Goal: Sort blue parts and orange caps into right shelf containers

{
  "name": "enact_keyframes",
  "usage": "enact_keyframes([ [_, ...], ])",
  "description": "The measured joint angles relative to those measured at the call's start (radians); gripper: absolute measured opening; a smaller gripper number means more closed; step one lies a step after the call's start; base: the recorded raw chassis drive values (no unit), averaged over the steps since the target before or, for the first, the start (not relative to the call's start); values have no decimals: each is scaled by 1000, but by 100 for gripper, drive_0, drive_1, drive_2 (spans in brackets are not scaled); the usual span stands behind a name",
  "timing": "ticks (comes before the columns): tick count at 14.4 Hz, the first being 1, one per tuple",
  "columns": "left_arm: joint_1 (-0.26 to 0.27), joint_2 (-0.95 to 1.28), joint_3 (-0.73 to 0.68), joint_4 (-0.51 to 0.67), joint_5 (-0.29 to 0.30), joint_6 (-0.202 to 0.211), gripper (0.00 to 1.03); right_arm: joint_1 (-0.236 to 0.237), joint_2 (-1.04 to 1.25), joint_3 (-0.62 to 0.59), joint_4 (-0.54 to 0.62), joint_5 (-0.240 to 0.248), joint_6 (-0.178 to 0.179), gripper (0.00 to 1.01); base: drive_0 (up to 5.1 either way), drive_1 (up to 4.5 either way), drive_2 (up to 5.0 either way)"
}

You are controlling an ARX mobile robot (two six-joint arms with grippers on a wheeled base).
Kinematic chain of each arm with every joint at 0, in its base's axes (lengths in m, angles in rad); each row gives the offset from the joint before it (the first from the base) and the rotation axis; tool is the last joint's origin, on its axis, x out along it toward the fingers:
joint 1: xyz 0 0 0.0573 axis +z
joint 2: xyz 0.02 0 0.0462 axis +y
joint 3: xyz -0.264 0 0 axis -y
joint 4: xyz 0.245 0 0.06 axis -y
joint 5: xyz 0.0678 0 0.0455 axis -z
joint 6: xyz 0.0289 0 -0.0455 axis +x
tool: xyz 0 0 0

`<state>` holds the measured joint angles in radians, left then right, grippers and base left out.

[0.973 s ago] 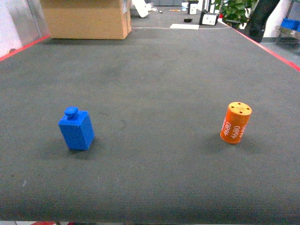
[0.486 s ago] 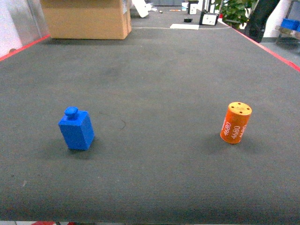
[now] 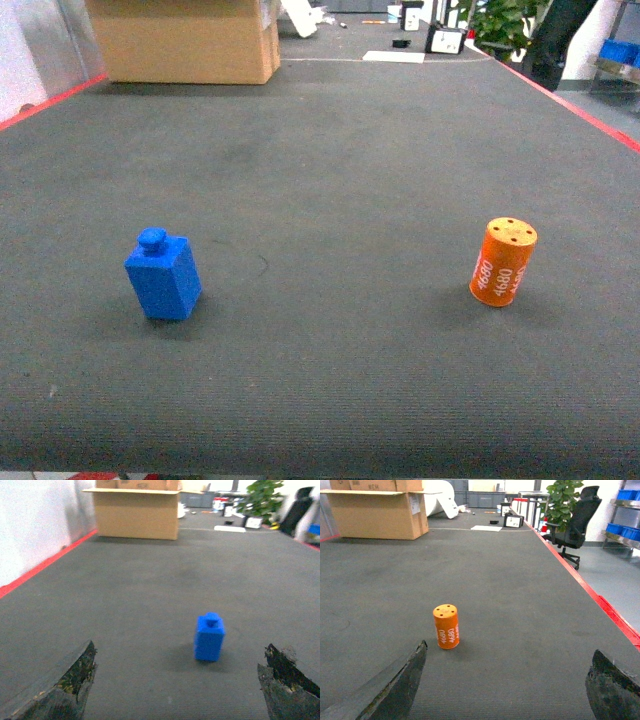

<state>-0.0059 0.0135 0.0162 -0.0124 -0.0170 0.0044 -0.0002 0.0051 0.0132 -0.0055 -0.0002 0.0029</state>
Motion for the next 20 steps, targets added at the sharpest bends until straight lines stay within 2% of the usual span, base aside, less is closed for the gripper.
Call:
enact_keyframes([
  [1, -113, 122, 11, 61, -221, 32, 98, 76, 69, 3, 49, 163, -14, 98, 0, 0, 0],
  [2, -211, 369, 50, 274, -344, 60, 98, 157, 271, 16, 228, 287, -14, 98, 0, 0, 0],
  [4, -211, 478, 70, 380, -346, 61, 98, 176, 367, 24, 323, 321, -14, 98, 0, 0, 0],
  [6, -185, 656, 116, 535, -325, 56, 98, 200, 530, 49, 475, 327, -15, 98, 0, 0, 0],
  [7, -182, 686, 125, 558, -318, 54, 98, 204, 558, 55, 499, 326, -15, 98, 0, 0, 0],
  [10, -166, 883, 201, 695, -273, 28, 98, 224, 752, 108, 663, 316, -14, 98, 0, 0, 0],
  [12, -166, 1141, 332, 760, -197, -1, 98, 229, 1033, 216, 840, 279, -14, 98, 0, 0, 0],
  [13, -167, 1282, 405, 744, -164, -9, 98, 229, 1193, 284, 879, 244, -8, 98, 0, 0, 0],
  [17, -200, 1537, 587, 715, -131, -10, 98, 230, 1560, 520, 879, 204, 8, 98, 0, 0, 0],
  [20, -216, 1653, 616, 723, -116, -34, 98, 231, 1698, 606, 871, 192, 25, 98, 0, 0, 0],
])
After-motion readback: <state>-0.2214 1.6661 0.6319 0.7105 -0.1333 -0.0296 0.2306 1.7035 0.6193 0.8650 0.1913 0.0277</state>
